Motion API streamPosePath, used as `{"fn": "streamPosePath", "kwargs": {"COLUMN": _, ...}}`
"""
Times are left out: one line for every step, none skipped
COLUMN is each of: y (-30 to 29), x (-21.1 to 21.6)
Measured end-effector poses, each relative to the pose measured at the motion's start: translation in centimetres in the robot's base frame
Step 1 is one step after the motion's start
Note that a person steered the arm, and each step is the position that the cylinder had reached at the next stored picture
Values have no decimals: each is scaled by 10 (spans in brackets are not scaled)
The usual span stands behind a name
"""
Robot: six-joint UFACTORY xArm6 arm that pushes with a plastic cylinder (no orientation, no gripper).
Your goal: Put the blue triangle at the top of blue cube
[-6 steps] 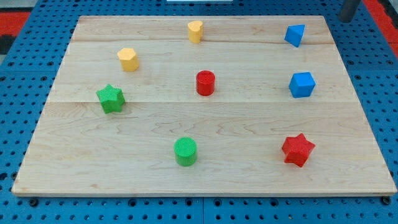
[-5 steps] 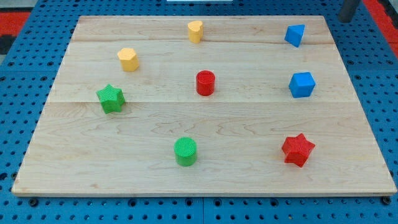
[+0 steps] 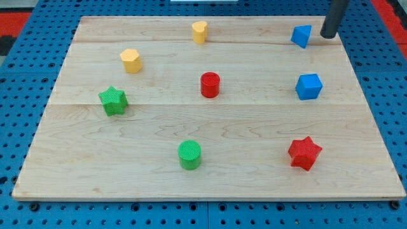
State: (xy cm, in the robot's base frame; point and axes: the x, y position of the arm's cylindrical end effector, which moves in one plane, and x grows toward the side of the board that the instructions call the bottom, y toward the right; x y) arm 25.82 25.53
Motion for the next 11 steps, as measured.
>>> {"fn": "streamPosePath", "kwargs": {"y": -57, "x": -38}}
{"fn": "streamPosePath", "kwargs": {"y": -119, "x": -44}}
{"fn": "streamPosePath", "kwargs": {"y": -123, "x": -4}}
{"fn": "streamPosePath", "kwargs": {"y": -119, "x": -3}}
{"fn": "streamPosePath", "kwargs": {"y": -93, "x": -64}}
{"fn": "streamPosePath", "kwargs": {"y": -55, "x": -40}}
{"fn": "streamPosePath", "kwargs": {"y": -110, "x": -32}}
{"fn": "streamPosePath", "kwargs": {"y": -119, "x": -39}}
{"fn": "streamPosePath", "kwargs": {"y": -135, "x": 23}}
{"fn": "streamPosePath", "kwargs": {"y": -124, "x": 44}}
{"fn": "streamPosePath", "kwargs": {"y": -81, "x": 43}}
